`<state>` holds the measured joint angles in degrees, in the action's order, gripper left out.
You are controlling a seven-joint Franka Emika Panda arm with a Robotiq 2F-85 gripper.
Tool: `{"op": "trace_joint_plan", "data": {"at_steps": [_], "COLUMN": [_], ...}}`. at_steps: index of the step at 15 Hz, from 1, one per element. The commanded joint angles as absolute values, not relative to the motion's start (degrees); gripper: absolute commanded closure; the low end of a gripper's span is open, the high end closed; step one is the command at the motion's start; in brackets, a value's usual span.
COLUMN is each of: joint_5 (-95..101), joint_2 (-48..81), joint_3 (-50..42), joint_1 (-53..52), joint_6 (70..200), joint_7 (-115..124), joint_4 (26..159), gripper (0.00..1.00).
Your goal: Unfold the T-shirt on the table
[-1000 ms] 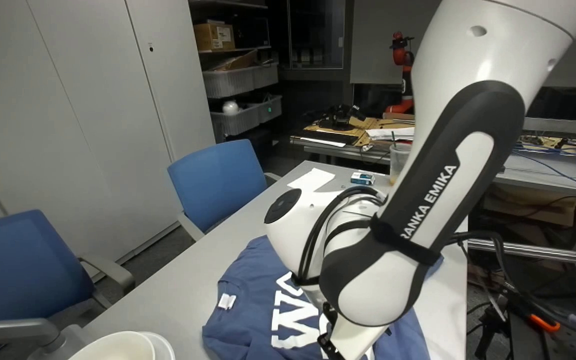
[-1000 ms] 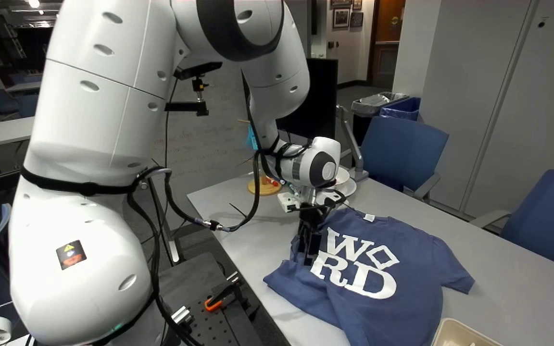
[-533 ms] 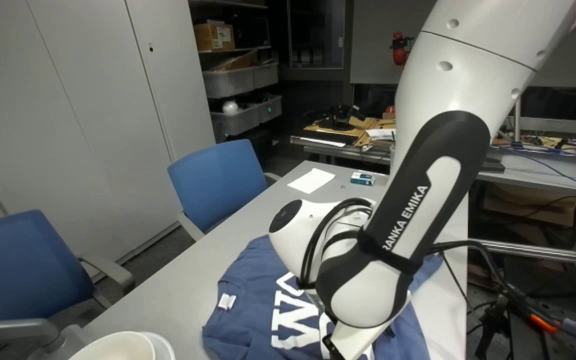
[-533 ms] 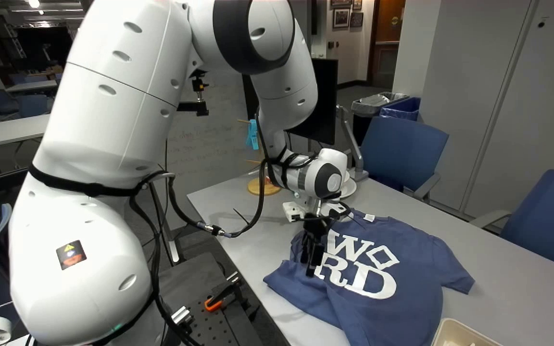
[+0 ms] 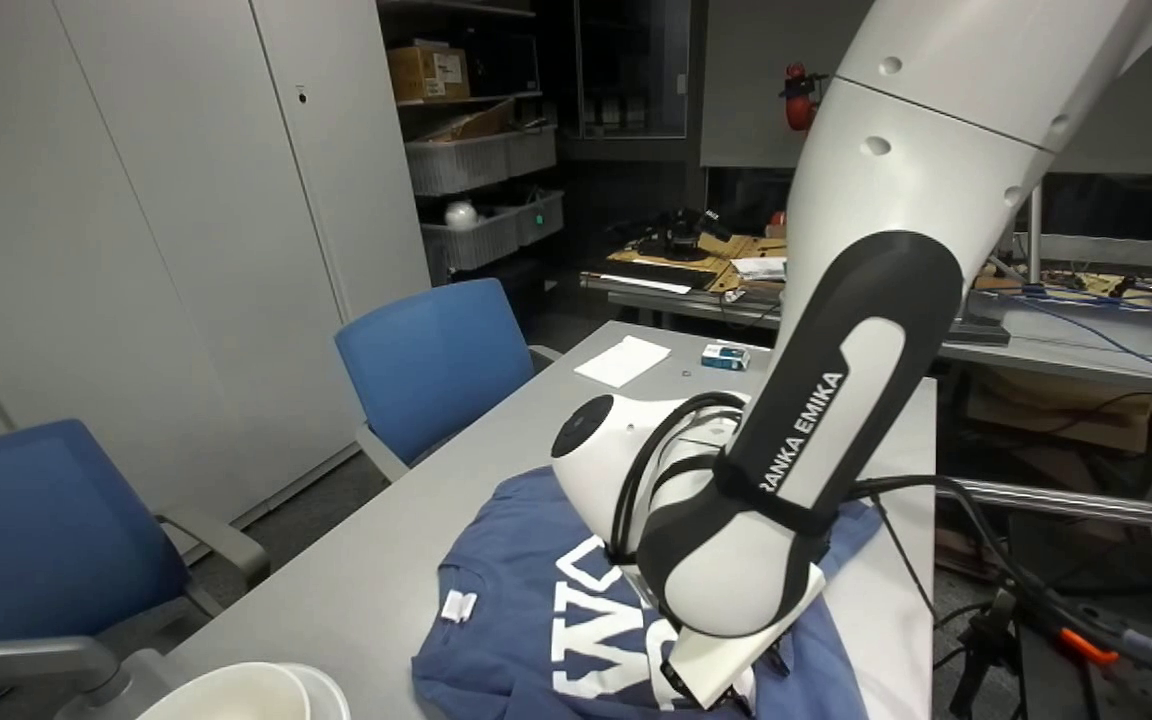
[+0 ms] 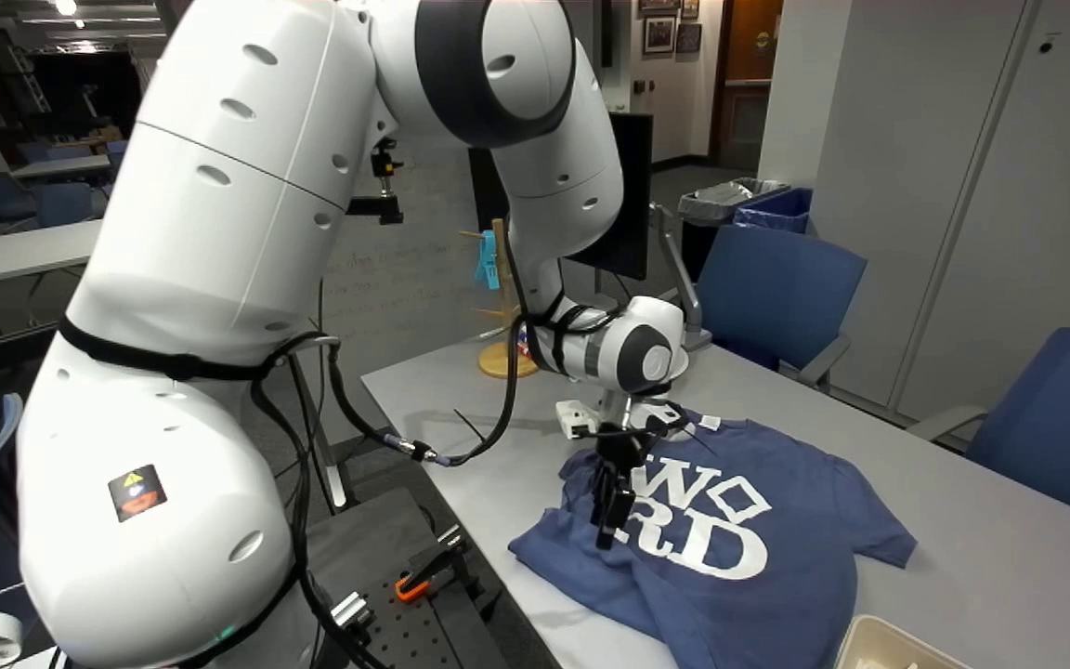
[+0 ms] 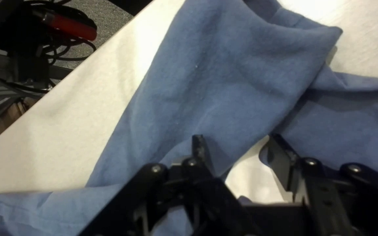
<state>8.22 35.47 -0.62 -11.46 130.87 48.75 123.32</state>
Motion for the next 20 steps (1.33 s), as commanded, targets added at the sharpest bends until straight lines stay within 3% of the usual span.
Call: {"op": "trace_joint_plan", "data": {"at_steps": [1, 4, 5, 17, 18, 20], "joint_5": [7.20, 7.29, 7.29, 9.12, 8.97, 8.65], "joint_2": [34.89, 34.42, 34.30, 25.15, 24.39, 23.03], "joint_3": [-1.65, -1.90, -2.03, -4.17, -4.14, -3.74], "joint_1": [-12.27, -12.17, -12.13, -11.43, -11.34, -11.35], "joint_6": [131.12, 130.98, 131.02, 130.00, 129.94, 129.98], "joint_7": [48.02, 47.95, 48.02, 45.76, 45.70, 45.94], "joint_4": [124.00, 124.58, 124.76, 137.10, 138.00, 139.63], "gripper": [0.77, 0.98, 1.00, 0.99, 0.71, 0.64]}}
